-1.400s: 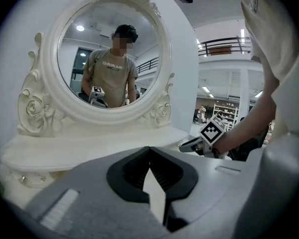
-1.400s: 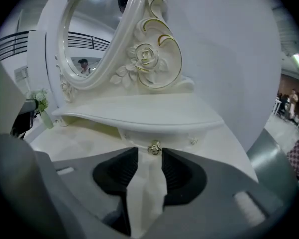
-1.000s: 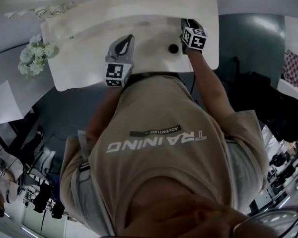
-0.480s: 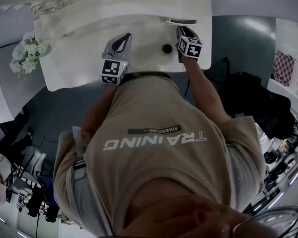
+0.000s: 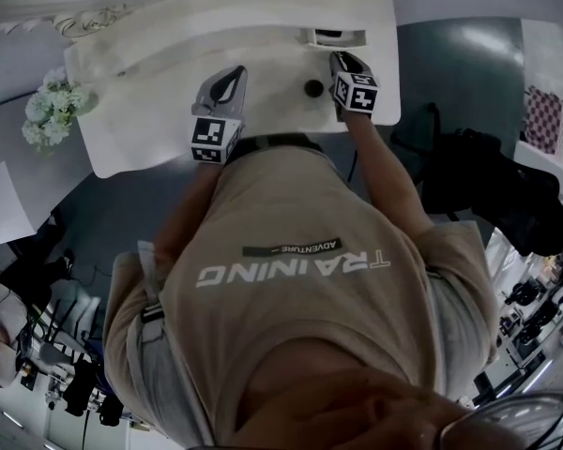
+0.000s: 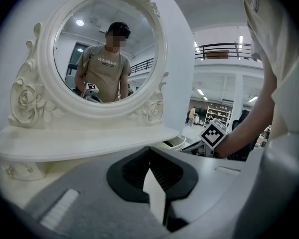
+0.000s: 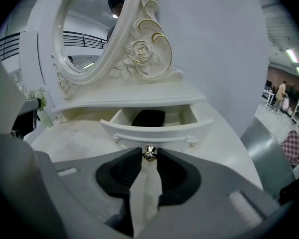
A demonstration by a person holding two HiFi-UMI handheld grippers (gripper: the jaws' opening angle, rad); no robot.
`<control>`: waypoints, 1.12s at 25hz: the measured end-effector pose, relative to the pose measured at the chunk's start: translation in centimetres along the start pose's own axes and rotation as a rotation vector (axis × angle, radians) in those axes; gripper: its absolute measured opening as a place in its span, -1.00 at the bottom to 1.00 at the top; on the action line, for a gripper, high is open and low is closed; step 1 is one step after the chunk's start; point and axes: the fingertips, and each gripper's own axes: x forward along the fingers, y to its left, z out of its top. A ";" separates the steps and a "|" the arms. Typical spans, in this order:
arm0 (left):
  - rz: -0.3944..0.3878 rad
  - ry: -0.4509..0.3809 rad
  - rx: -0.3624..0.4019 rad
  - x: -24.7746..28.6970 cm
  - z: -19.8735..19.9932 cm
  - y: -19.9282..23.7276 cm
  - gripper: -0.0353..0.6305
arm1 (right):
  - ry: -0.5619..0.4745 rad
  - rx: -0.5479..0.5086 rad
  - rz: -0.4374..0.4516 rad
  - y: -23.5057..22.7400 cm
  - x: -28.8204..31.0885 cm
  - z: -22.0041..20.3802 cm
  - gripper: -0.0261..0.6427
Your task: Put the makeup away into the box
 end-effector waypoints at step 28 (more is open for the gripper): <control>-0.070 0.007 -0.017 1.5 -0.2 -2.8 -0.87 | 0.040 -0.273 0.245 7.7 -4.9 -7.2 -0.17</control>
